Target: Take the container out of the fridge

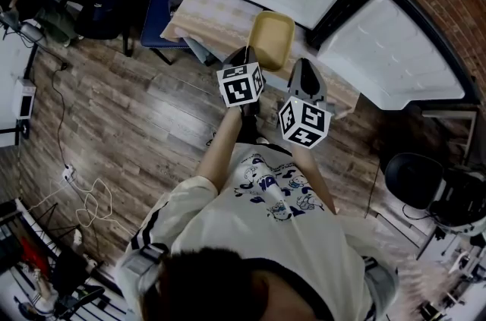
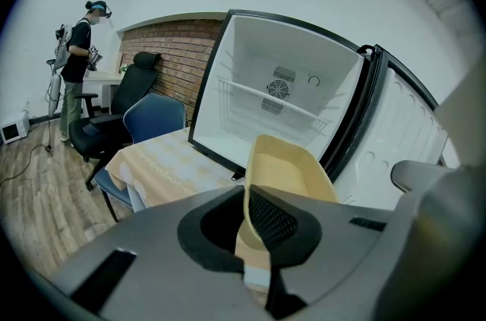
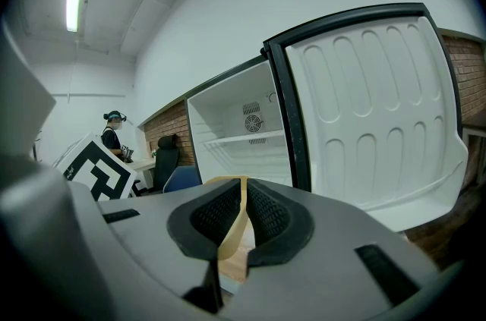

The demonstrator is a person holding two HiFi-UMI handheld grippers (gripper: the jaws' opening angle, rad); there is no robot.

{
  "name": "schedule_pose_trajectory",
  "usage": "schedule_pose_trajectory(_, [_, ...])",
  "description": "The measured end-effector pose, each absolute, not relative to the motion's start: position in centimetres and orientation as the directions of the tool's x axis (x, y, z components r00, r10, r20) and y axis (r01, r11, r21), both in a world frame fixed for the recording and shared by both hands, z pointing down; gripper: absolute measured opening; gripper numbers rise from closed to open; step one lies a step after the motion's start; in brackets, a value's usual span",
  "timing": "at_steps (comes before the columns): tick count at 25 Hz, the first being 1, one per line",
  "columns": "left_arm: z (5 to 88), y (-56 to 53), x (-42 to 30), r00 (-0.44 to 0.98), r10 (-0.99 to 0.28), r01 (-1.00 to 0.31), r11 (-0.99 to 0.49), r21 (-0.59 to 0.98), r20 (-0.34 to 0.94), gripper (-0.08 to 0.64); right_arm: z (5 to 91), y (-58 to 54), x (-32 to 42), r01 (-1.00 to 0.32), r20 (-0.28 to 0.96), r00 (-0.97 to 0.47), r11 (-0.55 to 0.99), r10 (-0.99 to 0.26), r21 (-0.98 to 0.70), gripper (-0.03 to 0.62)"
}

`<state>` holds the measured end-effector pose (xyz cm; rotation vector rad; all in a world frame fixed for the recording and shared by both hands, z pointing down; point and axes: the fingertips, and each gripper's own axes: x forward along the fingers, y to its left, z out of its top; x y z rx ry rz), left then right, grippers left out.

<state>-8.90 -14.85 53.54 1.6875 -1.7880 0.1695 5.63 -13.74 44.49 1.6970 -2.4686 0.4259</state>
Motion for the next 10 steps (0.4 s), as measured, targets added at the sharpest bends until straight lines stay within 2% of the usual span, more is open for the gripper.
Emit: schedule_pose_trajectory(10, [53.34,-15.36,-8.5,0.058,-0.842,-0.93,0.15,0.337,0.537,0.032,44.31,-14.25,5.79,-0.929,0.25,-0.366,0.334,-0.896,-0.161,0.048])
